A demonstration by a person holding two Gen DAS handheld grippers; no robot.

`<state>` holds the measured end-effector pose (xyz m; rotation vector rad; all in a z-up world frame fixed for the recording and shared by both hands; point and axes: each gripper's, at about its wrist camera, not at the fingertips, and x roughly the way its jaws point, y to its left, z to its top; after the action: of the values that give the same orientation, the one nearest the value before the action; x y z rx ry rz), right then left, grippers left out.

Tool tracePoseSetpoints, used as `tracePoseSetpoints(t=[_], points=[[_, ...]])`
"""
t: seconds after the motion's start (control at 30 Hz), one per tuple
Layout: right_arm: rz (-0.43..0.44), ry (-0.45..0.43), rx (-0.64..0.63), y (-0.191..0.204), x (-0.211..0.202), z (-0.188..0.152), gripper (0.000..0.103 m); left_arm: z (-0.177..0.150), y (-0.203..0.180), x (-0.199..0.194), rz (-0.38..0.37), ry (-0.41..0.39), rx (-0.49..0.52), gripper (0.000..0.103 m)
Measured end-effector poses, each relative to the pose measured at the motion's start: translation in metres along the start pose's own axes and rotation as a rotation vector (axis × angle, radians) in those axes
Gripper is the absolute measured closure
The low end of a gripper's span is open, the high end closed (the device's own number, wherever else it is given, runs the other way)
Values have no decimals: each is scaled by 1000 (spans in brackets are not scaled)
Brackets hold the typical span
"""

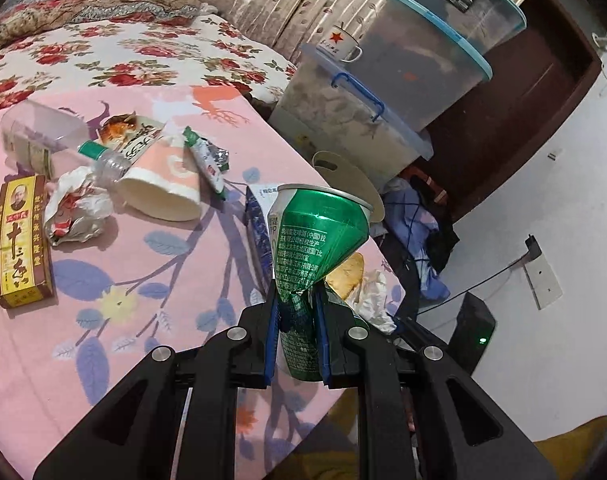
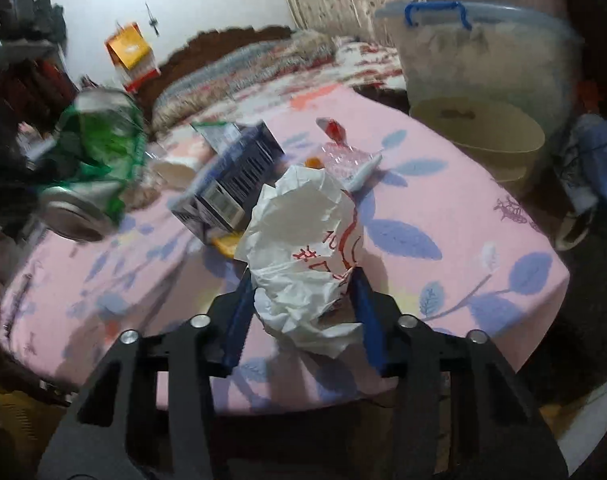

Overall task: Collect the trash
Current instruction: 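Carry the can with left tool while right tool carries the bag, drop both into beige bin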

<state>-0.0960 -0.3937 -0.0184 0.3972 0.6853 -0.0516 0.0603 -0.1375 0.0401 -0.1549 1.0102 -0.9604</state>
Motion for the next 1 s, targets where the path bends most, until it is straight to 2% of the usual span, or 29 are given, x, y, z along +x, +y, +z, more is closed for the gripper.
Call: tracePoseSetpoints(t=[0.03, 0.07, 0.13, 0.23, 0.4, 0.63, 0.7, 0.8, 0.93, 0.97, 1.0], points=[[58, -28, 22, -3, -7, 1, 56, 2, -3, 2, -2, 4, 2, 89], [162, -77, 67, -11, -20, 6, 56, 3, -5, 4, -6, 6, 5, 89], [253, -132, 126, -22, -31, 17, 56, 8, -12, 8, -10, 8, 17, 88], [271, -180, 211, -43, -36, 29, 56, 18, -26, 17, -20, 13, 42, 89], [146, -223, 316, -83, -31, 43, 56, 47, -58, 45, -43, 33, 120, 89], [1, -202, 383, -136, -2, 70, 55, 106, -101, 131, -100, 104, 179, 89], [-24, -200, 387, -146, 3, 77, 55, 126, -110, 161, -91, 115, 188, 89], [-65, -190, 394, -165, 18, 93, 55, 155, -121, 215, -80, 177, 174, 89], [-109, -171, 404, -189, 40, 115, 51, 181, -134, 284, 9, 228, 204, 88], [-93, -149, 416, -197, 46, 121, 46, 184, -132, 292, 18, 231, 200, 85], [-77, -134, 431, -201, 50, 124, 35, 187, -131, 301, 27, 235, 192, 65]])
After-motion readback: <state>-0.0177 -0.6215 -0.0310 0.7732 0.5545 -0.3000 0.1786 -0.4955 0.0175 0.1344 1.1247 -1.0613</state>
